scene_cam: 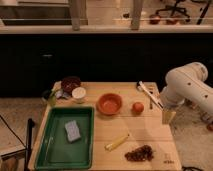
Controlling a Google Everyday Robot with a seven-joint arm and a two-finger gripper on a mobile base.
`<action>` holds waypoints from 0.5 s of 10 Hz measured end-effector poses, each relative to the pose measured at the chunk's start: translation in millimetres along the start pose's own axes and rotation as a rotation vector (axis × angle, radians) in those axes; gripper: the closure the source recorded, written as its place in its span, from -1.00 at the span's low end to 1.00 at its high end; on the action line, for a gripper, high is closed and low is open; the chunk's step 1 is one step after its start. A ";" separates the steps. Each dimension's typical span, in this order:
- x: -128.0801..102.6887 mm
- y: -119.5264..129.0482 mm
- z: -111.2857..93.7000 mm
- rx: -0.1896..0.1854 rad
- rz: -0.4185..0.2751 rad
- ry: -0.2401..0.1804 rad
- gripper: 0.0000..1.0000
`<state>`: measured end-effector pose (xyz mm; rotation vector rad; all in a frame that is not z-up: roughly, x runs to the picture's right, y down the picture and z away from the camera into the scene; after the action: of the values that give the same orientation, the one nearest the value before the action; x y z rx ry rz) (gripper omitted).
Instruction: Place banana in red bowl
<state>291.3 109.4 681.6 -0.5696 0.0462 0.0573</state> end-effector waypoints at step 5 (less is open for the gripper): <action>0.0 0.0 0.0 0.000 0.000 0.000 -0.60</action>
<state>291.3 109.4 681.6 -0.5698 0.0461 0.0573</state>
